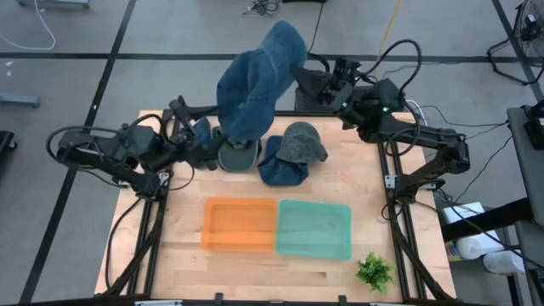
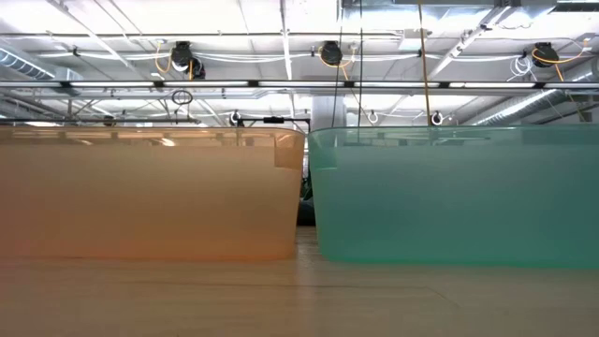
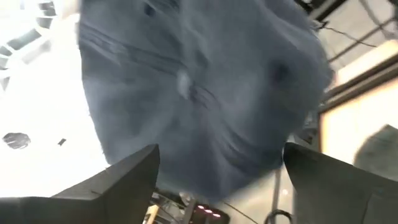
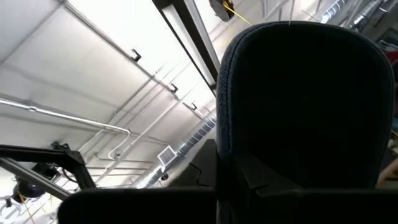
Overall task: Pick & Place hat
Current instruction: Put the right blue cap into the orange bin
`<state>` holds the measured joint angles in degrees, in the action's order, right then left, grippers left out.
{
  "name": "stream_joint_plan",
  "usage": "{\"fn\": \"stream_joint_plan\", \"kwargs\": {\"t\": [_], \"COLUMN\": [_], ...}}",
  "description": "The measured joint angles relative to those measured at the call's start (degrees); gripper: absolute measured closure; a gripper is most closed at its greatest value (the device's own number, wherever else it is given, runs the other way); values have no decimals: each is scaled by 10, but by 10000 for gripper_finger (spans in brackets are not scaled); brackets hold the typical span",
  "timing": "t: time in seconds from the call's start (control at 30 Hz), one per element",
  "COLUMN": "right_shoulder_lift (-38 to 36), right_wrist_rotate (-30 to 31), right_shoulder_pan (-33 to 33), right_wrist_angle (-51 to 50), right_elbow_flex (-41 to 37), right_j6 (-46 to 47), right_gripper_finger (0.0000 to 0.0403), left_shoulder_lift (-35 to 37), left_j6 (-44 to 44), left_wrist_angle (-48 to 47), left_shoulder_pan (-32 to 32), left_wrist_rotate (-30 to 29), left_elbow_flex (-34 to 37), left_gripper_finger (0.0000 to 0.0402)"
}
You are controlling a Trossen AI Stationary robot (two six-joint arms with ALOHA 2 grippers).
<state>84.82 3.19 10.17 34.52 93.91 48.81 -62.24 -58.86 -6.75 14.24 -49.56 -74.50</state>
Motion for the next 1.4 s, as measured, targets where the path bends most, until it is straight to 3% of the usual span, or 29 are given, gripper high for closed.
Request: {"fn": "stream_joint_plan", "kwargs": {"t": [0.4, 0.8, 1.0, 1.27, 1.4], "right_shoulder_lift": [2, 15, 16, 16, 15], "right_wrist_rotate": [1, 28, 30, 44, 45], "right_shoulder_pan": [-33, -70, -69, -69, -69], "right_wrist_angle": [-56, -51, -37, -32, -48], "right_elbow_flex": [-1, 0, -1, -1, -1], "right_j6": [0, 1, -4, -15, -17], "right_gripper_finger": [403, 403, 403, 403, 396], "left_shoulder_lift": [-40, -50, -51, -49, -49], "left_j6": [-123, -124, -132, -174, -238], "left_wrist_angle": [207, 225, 225, 225, 249], "left_shoulder_pan": [-1, 0, 15, 46, 57], "left_wrist_rotate": [-30, -31, -70, -122, -156], "left_elbow_flex": [0, 0, 0, 0, 0], "left_gripper_finger": [84, 97, 186, 380, 390]}}
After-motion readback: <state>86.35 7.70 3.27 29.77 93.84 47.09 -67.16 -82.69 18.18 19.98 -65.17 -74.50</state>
